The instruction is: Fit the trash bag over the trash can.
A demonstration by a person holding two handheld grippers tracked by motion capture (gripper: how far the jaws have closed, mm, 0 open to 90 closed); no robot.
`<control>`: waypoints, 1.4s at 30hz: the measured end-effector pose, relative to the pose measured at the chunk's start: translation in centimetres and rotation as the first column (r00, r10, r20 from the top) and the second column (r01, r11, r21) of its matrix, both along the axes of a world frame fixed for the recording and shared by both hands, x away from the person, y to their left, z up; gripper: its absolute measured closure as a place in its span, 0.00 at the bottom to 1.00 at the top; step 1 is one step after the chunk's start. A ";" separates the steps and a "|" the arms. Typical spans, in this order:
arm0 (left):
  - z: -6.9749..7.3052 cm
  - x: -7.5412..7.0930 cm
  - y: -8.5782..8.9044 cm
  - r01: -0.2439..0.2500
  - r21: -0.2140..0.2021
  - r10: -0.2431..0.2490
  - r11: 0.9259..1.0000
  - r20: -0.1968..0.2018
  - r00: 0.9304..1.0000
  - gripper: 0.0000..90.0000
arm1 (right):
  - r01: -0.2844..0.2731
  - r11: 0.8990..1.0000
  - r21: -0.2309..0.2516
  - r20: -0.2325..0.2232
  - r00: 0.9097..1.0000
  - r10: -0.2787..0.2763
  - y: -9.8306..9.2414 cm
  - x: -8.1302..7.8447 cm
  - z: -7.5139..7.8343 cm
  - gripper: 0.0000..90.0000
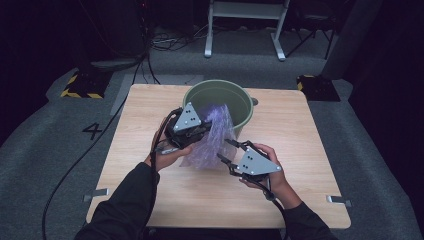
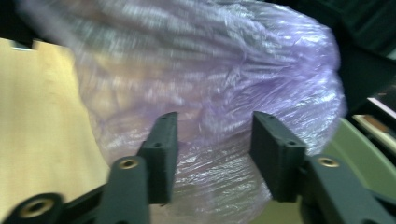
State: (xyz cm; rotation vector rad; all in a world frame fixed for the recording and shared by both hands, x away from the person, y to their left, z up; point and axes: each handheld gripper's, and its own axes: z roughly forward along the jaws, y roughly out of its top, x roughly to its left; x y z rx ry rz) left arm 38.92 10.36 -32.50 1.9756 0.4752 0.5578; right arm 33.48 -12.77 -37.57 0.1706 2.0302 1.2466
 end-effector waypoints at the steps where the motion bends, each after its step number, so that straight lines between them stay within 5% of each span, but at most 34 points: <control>1: 0.0 0.0 0.1 0.001 -0.004 -0.001 1.000 -0.002 1.000 0.94 | 0.006 1.000 -0.001 0.005 1.000 -0.006 0.0 0.1 0.0 0.73; 6: 0.2 -0.1 0.5 -0.001 -0.023 0.001 1.000 0.000 1.000 0.83 | 0.004 0.999 0.034 0.021 1.000 -0.005 -0.7 0.3 0.4 0.99; 12: 0.6 -0.8 1.6 -0.051 -0.059 0.052 0.997 0.003 0.999 0.48 | 0.061 0.991 0.119 0.000 0.998 -0.061 -2.1 1.2 1.7 1.00; 19: 0.7 -2.2 2.8 0.002 -0.072 -0.004 0.997 -0.018 1.000 0.28 | 0.126 0.978 0.167 -0.057 0.991 -0.118 -3.2 3.5 2.7 1.00; 30: -0.5 -4.7 2.1 0.098 -0.079 -0.103 0.992 -0.065 0.993 0.18 | 0.182 0.964 0.195 -0.128 0.979 -0.159 -3.5 5.7 3.9 1.00; 34: -0.1 -5.7 1.3 0.089 -0.092 -0.094 0.992 -0.046 0.995 0.19 | 0.220 0.953 0.208 -0.163 0.969 -0.188 -3.5 6.5 4.1 1.00; 39: -0.2 -6.6 1.1 0.051 -0.037 -0.051 0.998 0.003 0.999 0.20 | 0.232 0.951 0.205 -0.162 0.966 -0.201 -3.6 6.7 4.2 1.00; 42: -0.6 -6.5 1.2 0.041 -0.043 -0.041 0.998 -0.003 0.999 0.21 | 0.231 0.951 0.204 -0.164 0.966 -0.199 -3.7 6.6 4.3 1.00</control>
